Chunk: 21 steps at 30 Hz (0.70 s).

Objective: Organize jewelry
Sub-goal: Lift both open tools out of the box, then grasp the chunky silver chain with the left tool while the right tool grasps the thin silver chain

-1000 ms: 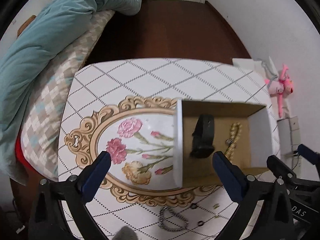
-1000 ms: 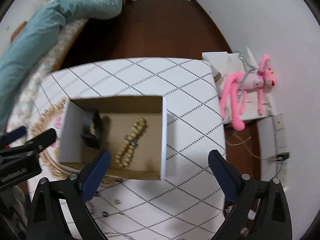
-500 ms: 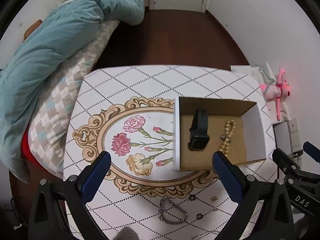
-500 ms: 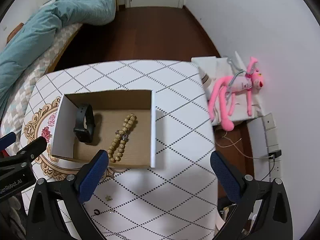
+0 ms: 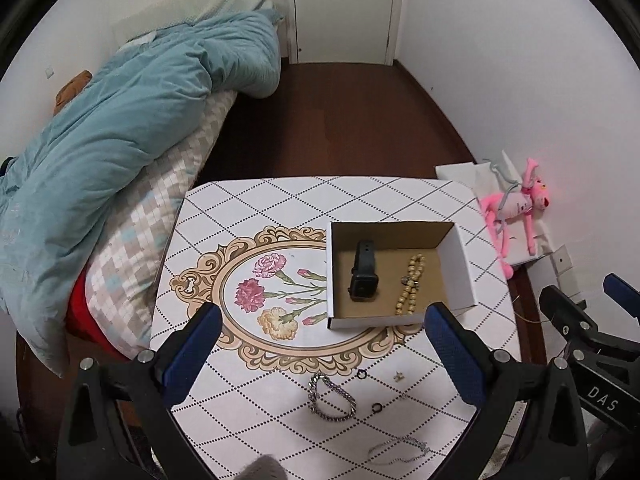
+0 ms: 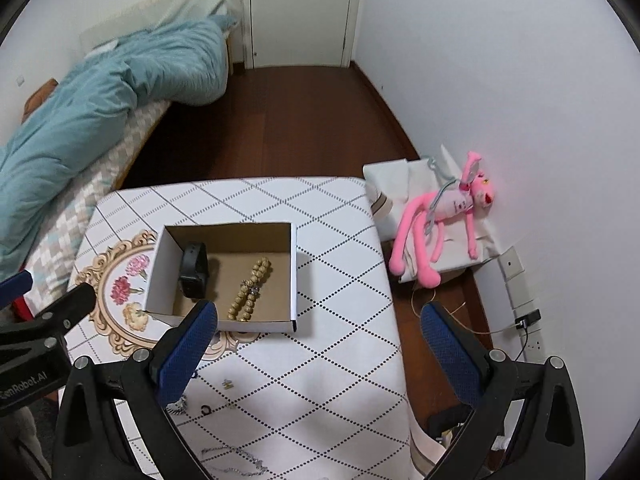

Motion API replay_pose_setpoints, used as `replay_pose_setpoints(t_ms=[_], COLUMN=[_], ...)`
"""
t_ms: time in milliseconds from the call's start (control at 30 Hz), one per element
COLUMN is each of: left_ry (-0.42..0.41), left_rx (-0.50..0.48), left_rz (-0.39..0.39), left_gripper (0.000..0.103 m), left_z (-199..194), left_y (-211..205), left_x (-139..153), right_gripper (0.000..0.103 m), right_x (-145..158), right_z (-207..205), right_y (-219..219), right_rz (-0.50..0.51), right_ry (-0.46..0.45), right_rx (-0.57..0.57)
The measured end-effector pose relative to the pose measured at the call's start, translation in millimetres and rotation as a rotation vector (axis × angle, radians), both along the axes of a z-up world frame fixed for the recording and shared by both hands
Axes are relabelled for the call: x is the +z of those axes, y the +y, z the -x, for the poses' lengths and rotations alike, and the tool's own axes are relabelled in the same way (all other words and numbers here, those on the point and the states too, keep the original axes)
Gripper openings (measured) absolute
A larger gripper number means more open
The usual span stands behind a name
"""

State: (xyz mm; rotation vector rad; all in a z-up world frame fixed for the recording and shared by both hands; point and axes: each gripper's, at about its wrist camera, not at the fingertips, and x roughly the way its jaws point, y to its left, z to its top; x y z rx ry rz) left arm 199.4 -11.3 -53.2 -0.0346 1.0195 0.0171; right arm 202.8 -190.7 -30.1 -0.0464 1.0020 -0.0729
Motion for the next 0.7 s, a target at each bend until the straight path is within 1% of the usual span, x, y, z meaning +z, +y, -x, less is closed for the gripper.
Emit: replay_pose_setpoints(t_ms=[167, 233, 300, 333, 433, 500, 533, 567, 600, 633, 700], left_ry=[-0.018, -0.029, -0.029, -0.027, 0.015, 0.059, 0.082, 0.117, 0.143, 0.162, 0.197], left_rx=[0.018, 0.023, 0.027, 0.029, 0.042, 0.051, 0.055, 0.065, 0.07, 0.074, 0.081], left_rz=[-0.007, -0.026, -0.037, -0.041, -0.076, -0.089, -0.092, -0.099, -0.1, -0.102, -0.113], left_gripper=[0.103, 0.103, 0.103, 0.103, 0.103, 0.103, 0.103, 0.103, 0.103, 0.103, 0.103], left_z=[18, 27, 38, 42, 57, 64, 67, 71, 74, 77, 82], left_y=[3, 6, 11, 13, 20, 24, 27, 30, 32, 33, 36], left_x=[10, 10, 2, -1, -31, -50, -62, -79, -90, -100, -119], right_gripper=[0.103, 0.103, 0.103, 0.103, 0.102, 0.102, 0.1, 0.098, 0.094, 0.091, 0.088], right_x=[17, 14, 3, -6, -45, -79, -90, -108, -121, -134, -159], right_z=[24, 35, 45, 51, 67, 78, 82, 87, 91, 95, 103], right_y=[-2, -2, 0, 2, 6, 9, 10, 13, 13, 15, 17], right_rz=[-0.036, -0.061, -0.068, -0.071, -0.087, -0.107, -0.115, -0.123, -0.129, -0.132, -0.146], right_ry=[-0.032, -0.017, 0.012, 0.034, 0.116, 0.187, 0.209, 0.245, 0.268, 0.293, 0.333], right_rx=[-0.003, -0.004, -0.003, -0.001, 0.012, 0.019, 0.021, 0.026, 0.029, 0.029, 0.024])
